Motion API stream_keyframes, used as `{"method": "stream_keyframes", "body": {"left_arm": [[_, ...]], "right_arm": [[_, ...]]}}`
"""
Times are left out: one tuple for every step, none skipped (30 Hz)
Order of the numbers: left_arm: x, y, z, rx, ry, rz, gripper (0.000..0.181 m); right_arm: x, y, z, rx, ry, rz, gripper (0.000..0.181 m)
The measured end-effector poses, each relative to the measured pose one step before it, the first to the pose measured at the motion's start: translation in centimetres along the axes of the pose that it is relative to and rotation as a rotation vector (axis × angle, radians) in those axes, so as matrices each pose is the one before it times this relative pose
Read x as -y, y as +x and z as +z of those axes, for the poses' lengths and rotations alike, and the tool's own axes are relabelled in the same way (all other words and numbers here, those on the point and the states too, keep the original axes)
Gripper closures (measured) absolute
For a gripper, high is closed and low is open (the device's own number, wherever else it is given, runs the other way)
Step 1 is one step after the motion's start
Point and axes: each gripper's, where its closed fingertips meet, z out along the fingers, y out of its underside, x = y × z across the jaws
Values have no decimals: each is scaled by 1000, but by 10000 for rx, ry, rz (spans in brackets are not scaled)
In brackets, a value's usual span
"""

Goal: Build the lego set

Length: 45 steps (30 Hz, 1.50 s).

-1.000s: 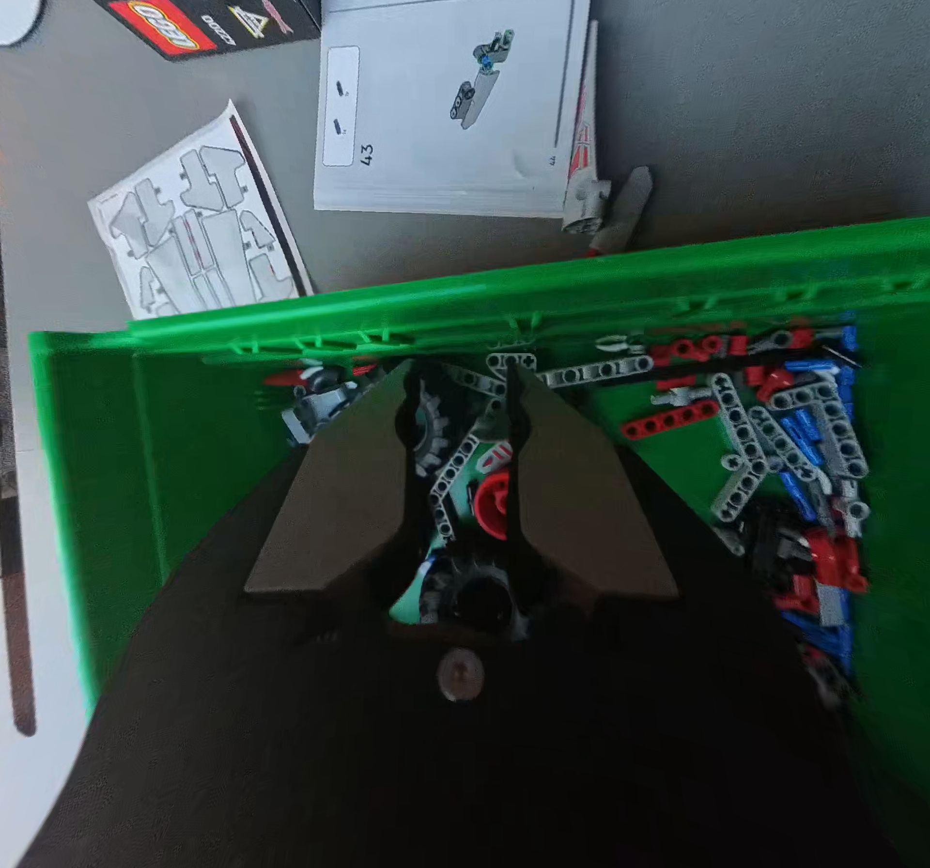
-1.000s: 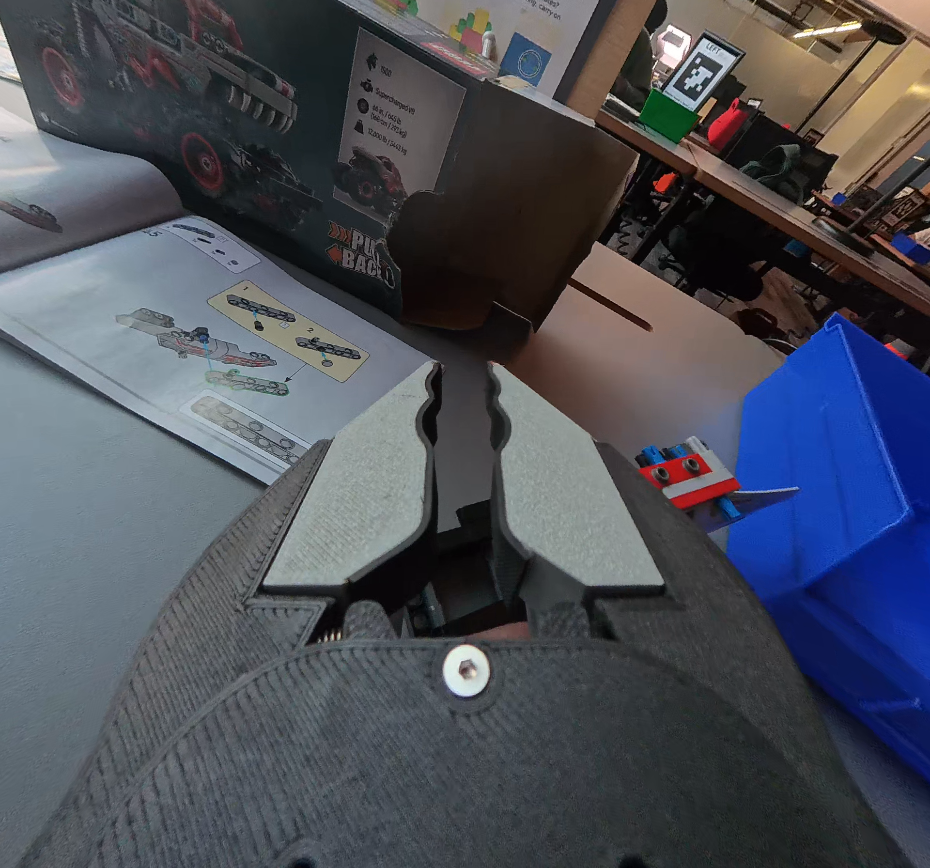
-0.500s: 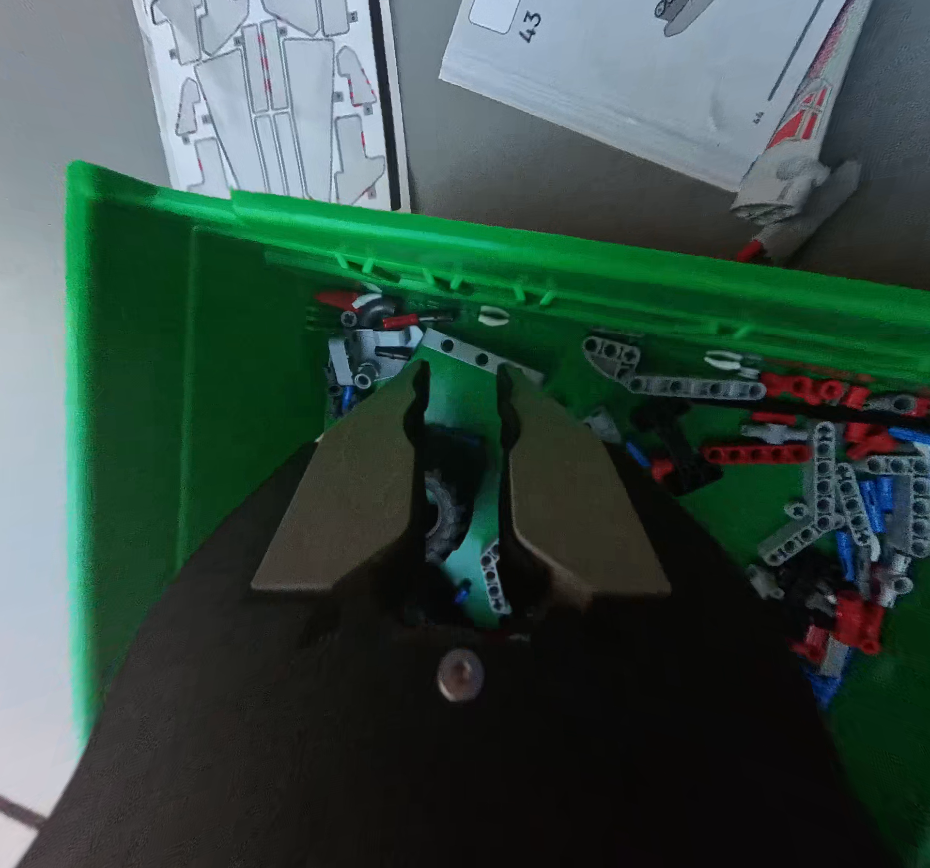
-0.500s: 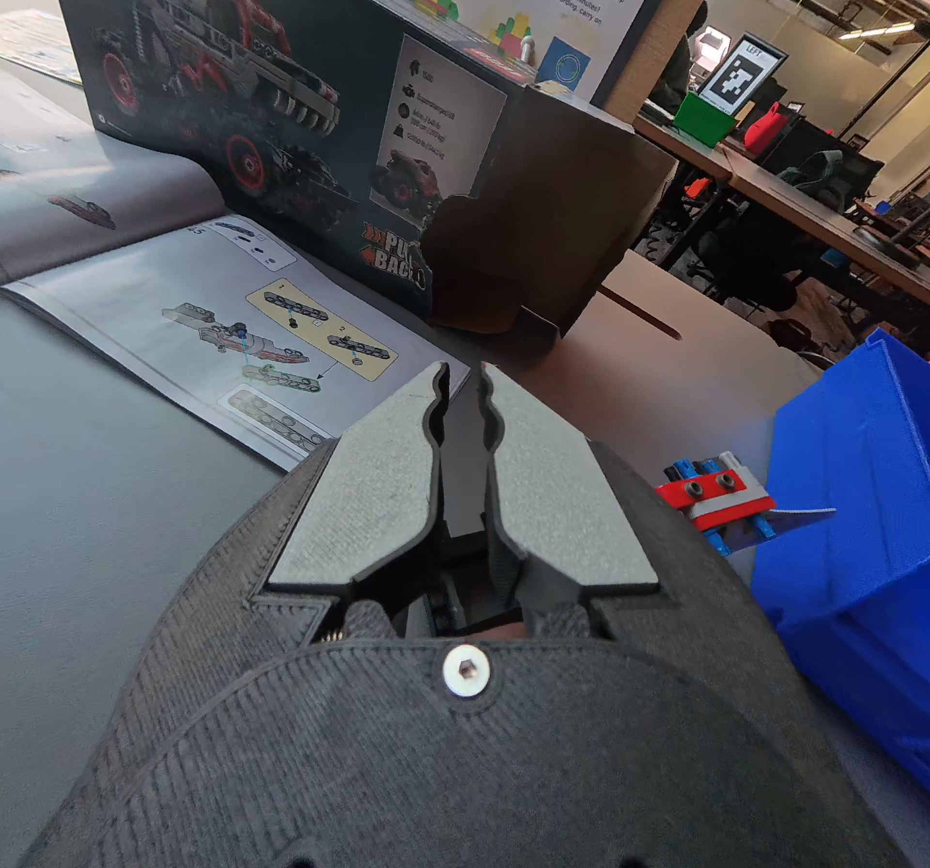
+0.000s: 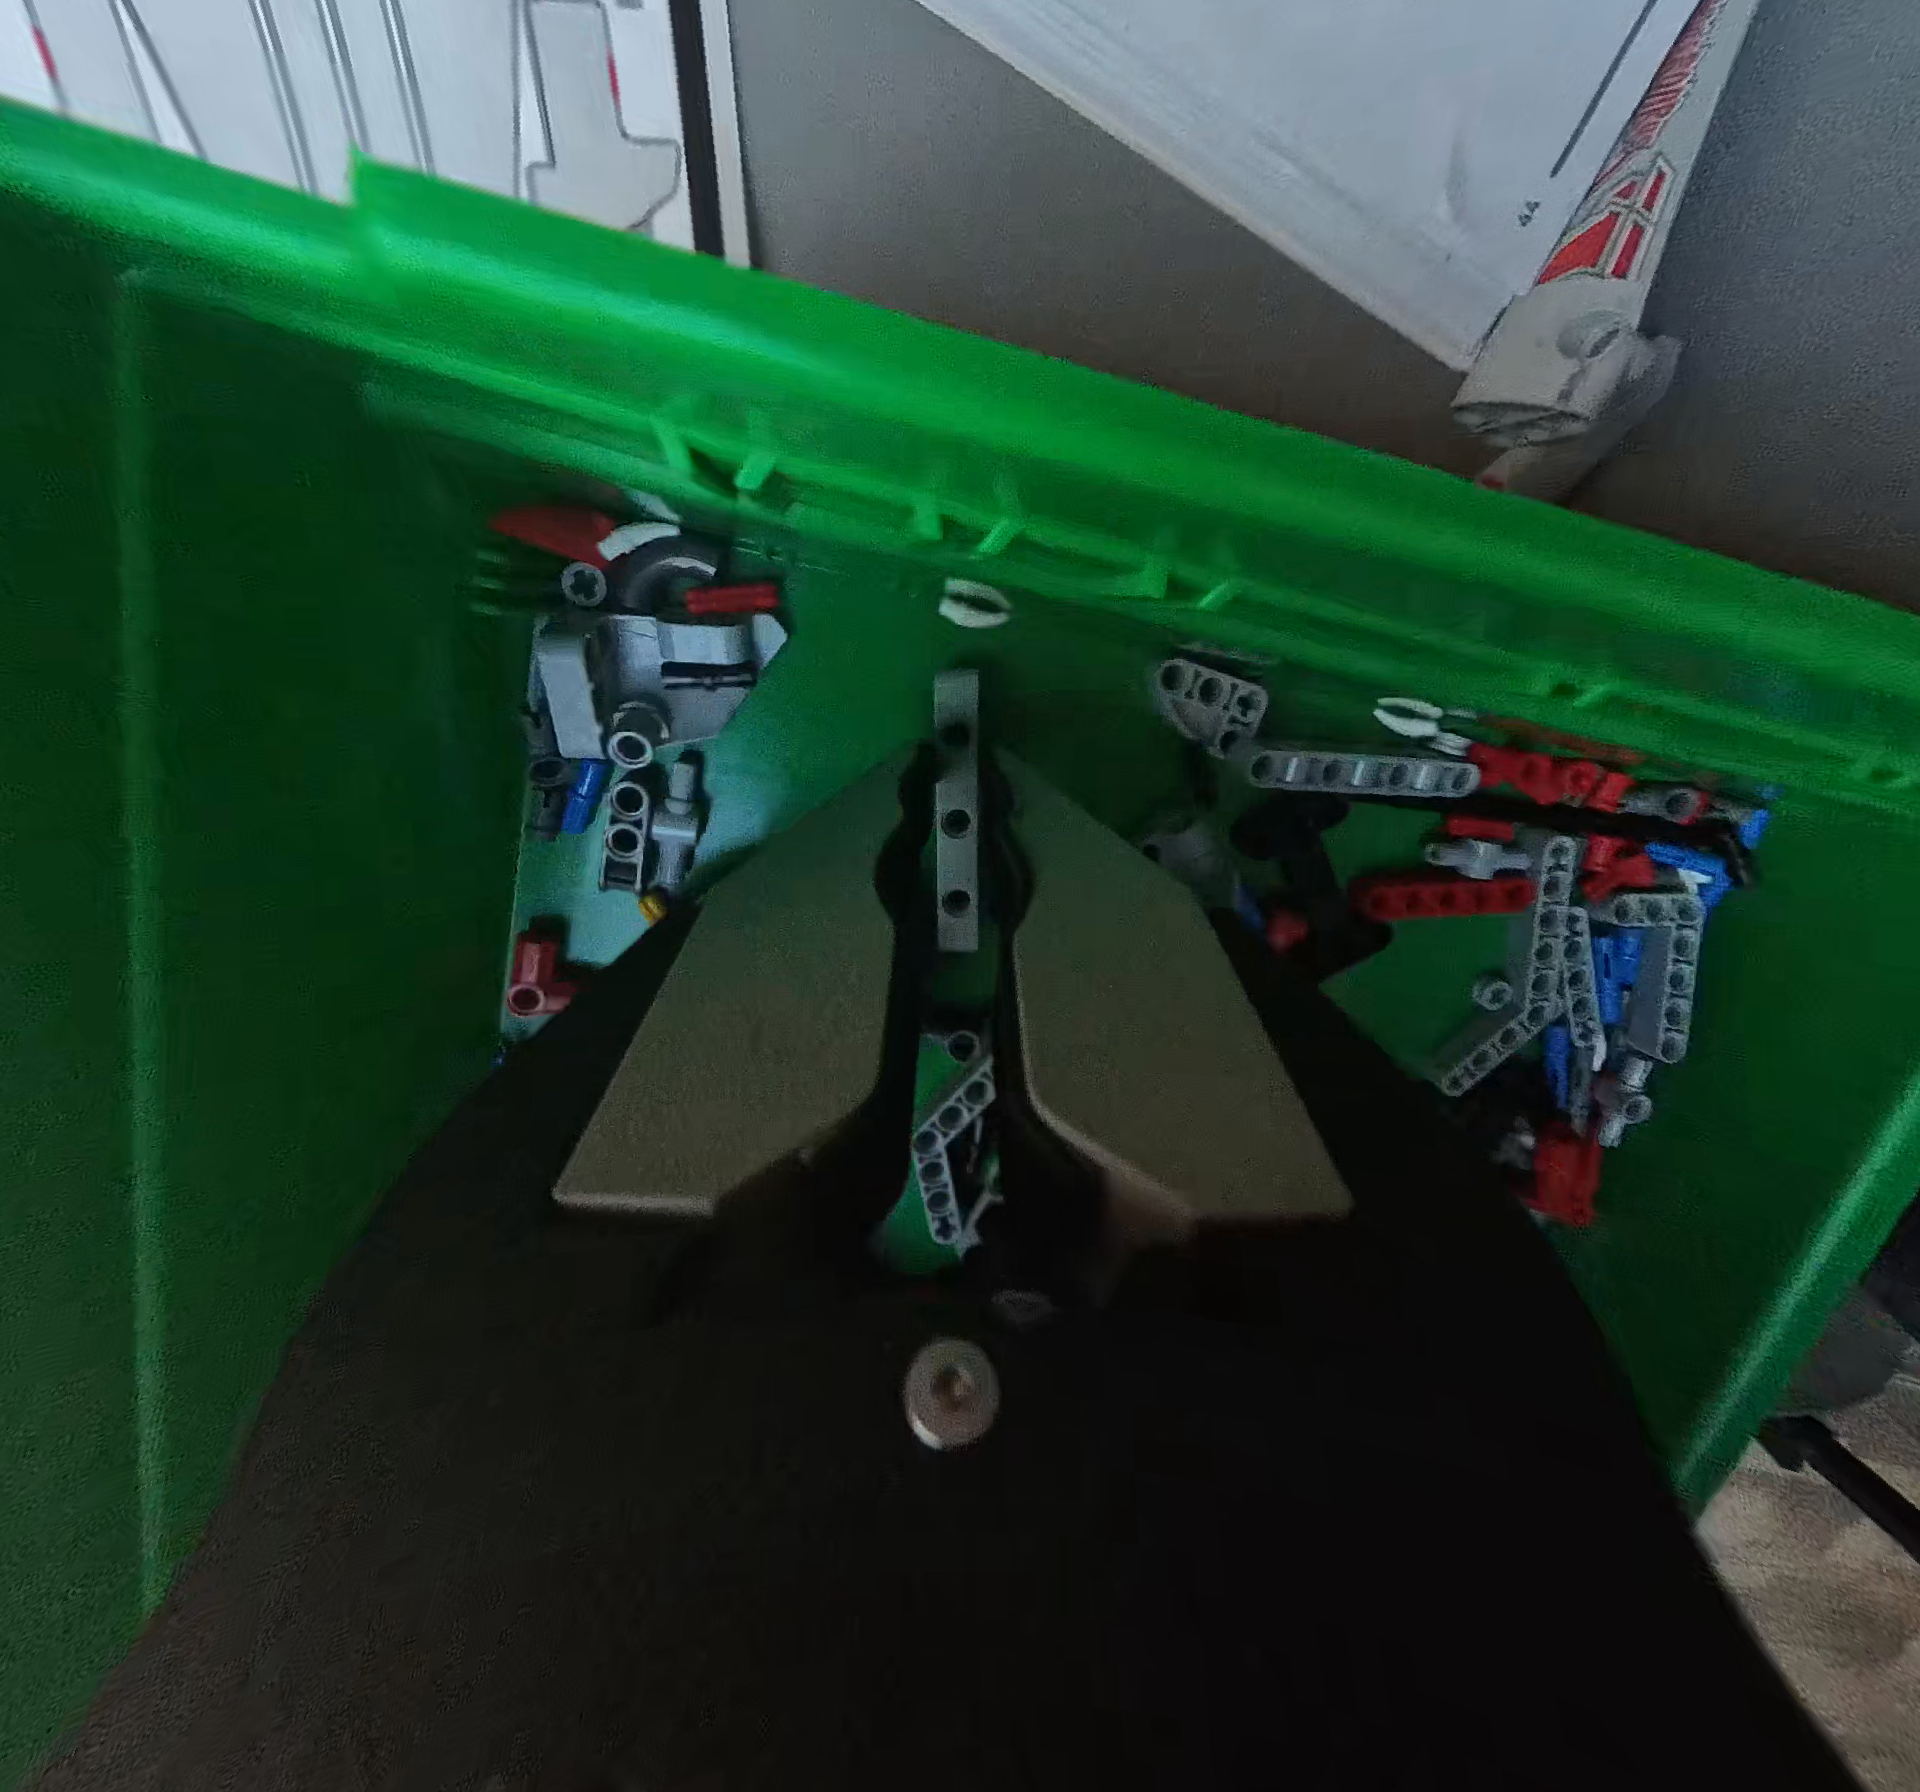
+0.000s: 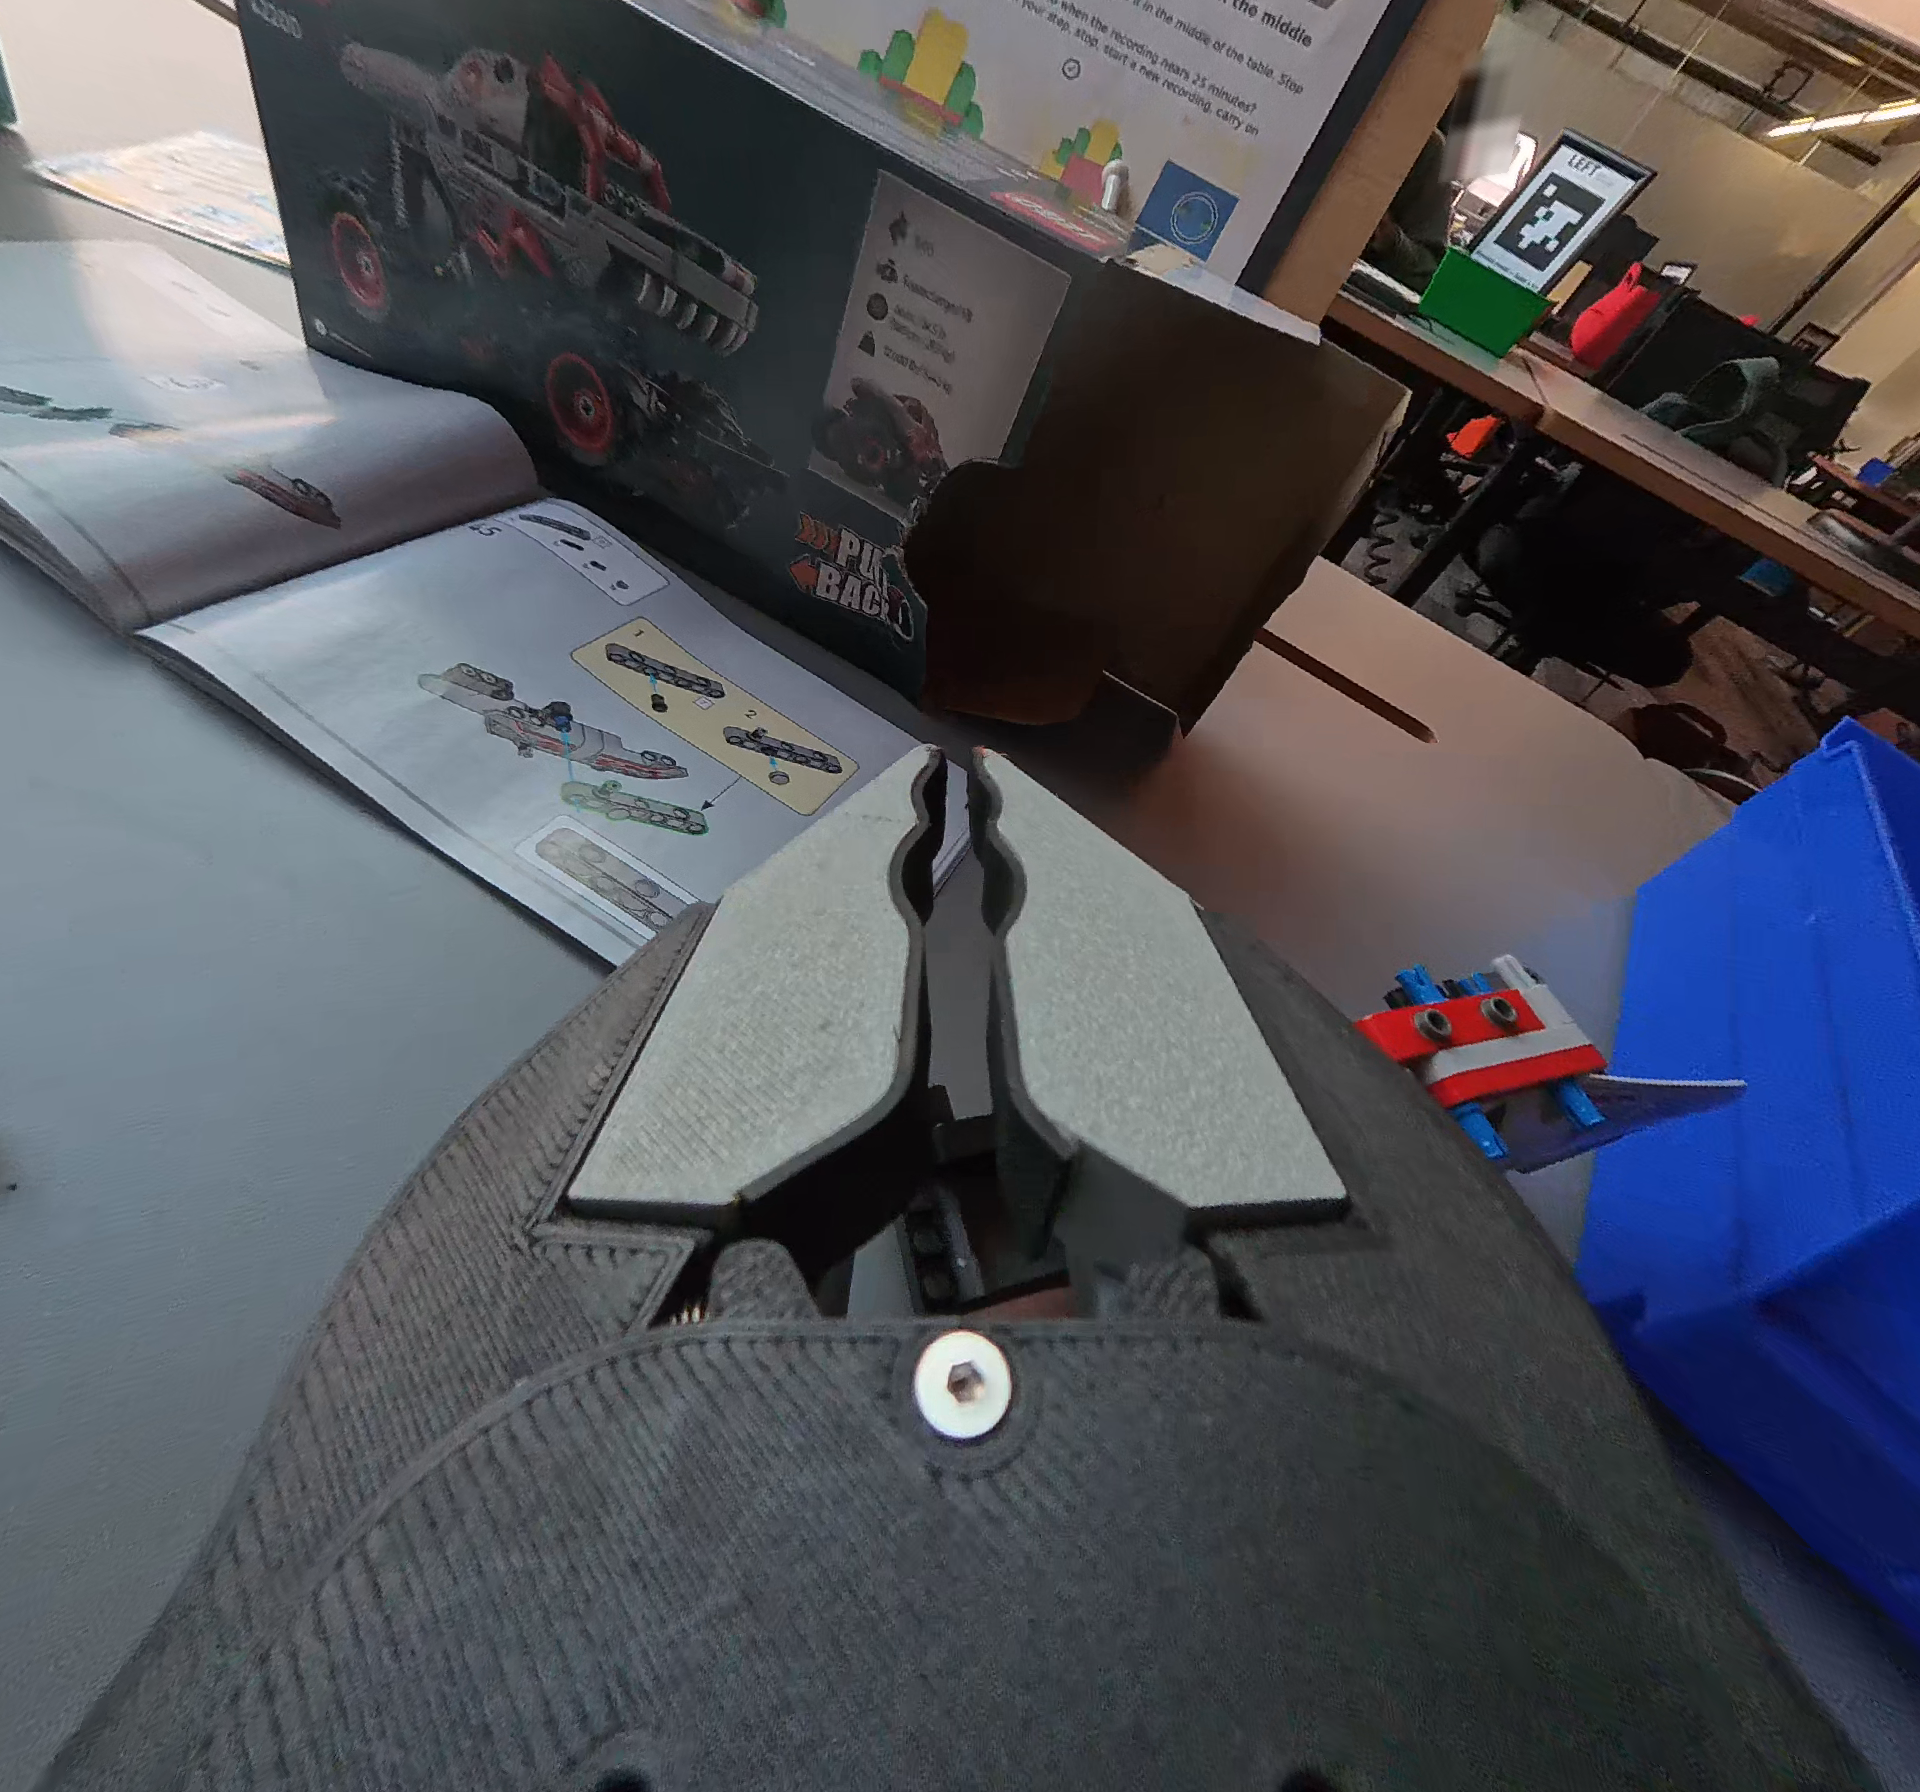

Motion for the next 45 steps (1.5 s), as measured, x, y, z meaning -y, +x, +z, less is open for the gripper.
{"method": "stream_keyframes", "body": {"left_arm": [[120, 119, -423, -283, 177, -268, 177], [181, 157, -471, -282, 196, -276, 176], [128, 290, -510, -308, 182, -229, 176], [137, 445, -515, -367, 184, -232, 176], [251, 462, -544, -325, 255, -265, 176], [294, 557, -542, -305, 273, -191, 176], [269, 700, -537, -278, 242, -117, 176], [289, 803, -514, -290, 245, -85, 176], [377, 928, -508, -318, 273, -73, 176], [319, 1066, -463, -328, 237, -37, 177], [349, 1207, -353, -292, 216, 33, 176], [421, 1037, -406, -124, 252, 67, 177], [576, 1096, -356, -106, 334, 192, 177], [829, 1427, -254, -198, 502, 395, 177], [1028, 1349, -399, -7, 605, 310, 176], [1186, 1444, -441, 40, 647, 205, 176], [1465, 1908, -360, -98, 855, 375, 177], [1702, 2280, -220, -176, 1072, 534, 177], [1840, 2367, -15, -149, 1299, 545, 177], [1764, 2471, 207, -246, 1498, 449, 177], [1347, 2512, 397, -390, 1535, 252, 177], [594, 2051, 491, -250, 1275, 39, 177], [-68, 1439, 438, -33, 956, -79, 176], [-315, 1127, 249, 1, 916, -79, 177], [-468, 964, 94, -42, 947, -37, 177], [-781, 497, 13, 160, 784, -108, 176], [-1034, 367, -38, 160, 595, -247, 177], [-1114, 429, -50, 19, 484, -389, 177], [-1050, 387, -61, -18, 419, -385, 177], [-1019, 208, -76, 42, 305, -244, 177], [-995, 222, -42, -26, 116, -162, 177], [-842, 173, -23, -48, 39, -110, 177], [-534, 16, -41, 19, 102, -69, 177], [-333, -62, -44, 39, 103, -99, 177], [-203, -64, -69, 13, 113, -121, 177], [-16, -121, -124, 25, 165, -84, 177], [36, -56, -113, -48, 144, -55, 177], [-117, -176, -106, 17, 31, -21, 177], [-155, -287, -142, 46, -14, -20, 177], [-131, -362, -230, 65, -19, -37, 177], [-147, -450, -271, 69, -56, -74, 176], [-270, -501, -264, 68, -160, -111, 177], [-357, -577, -269, 130, -201, -47, 176], [-386, -563, -240, 143, -172, -2, 176], [-326, -472, -182, 101, -91, -29, 176]], "right_arm": [[96, -102, -39, 46, 37, -10, 180], [114, -178, -37, 87, 49, 5, 180], [115, -226, -30, 128, 48, 38, 180], [127, -270, -26, 152, 41, 65, 178], [196, -298, -57, 175, 60, 58, 177], [344, -306, -104, 161, 124, 22, 176], [486, -233, -160, 101, 190, 4, 176], [570, -189, -200, 61, 218, 17, 175], [679, -214, -226, 61, 235, 42, 173], [915, -264, -277, 44, 315, 67, 171], [1200, -504, -298, 122, 428, 103, 171], [1355, -913, -251, 284, 466, 170, 171], [1310, -1337, -90, 420, 408, 288, 171], [1150, -1659, 111, 501, 314, 405, 171], [962, -1820, 290, 488, 240, 480, 169], [837, -1993, 423, 490, 204, 494, 167], [758, -2247, 533, 565, 171, 457, 166], [643, -2445, 664, 642, 124, 407, 166], [507, -2509, 800, 675, 52, 378, 163], [450, -2559, 924, 714, 40, 327, 161], [388, -2469, 1033, 693, 41, 268, 160], [317, -2199, 1101, 568, 21, 225, 159], [307, -2008, 1078, 498, 38, 184, 157], [345, -1937, 989, 521, 86, 149, 156], [315, -1561, 862, 367, 85, 100, 157], [97, -967, 746, 106, -26, 16, 156], [-123, -358, 590, -146, -160, -28, 156], [-178, 26, 401, -279, -153, -21, 155], [-133, -108, 271, -113, -61, -4, 154], [-228, -248, 209, 33, -81, 91, 152], [-413, -175, 170, 42, -176, 155, 151], [-447, -47, 119, -12, -172, 121, 154], [-486, 259, 43, -190, -156, 85, 158], [-462, 370, -7, -221, -132, 55, 160], [-210, 66, -95, 5, 20, 27, 171], [88, -255, -151, 255, 199, 39, 176], [89, -43, -99, 161, 154, 126, 176], [-174, 118, -2, 120, -95, 155, 176], [-338, 185, 46, 128, -254, 137, 177], [-218, 253, -42, 114, -182, 121, 176], [-74, 287, -144, 123, -49, 142, 177], [-57, 350, -195, 116, -21, 186, 177], [-92, 447, -217, 68, -17, 199, 177], [-193, 537, -171, 19, -42, 187, 177], [-332, 505, -58, 40, -110, 207, 177]]}}
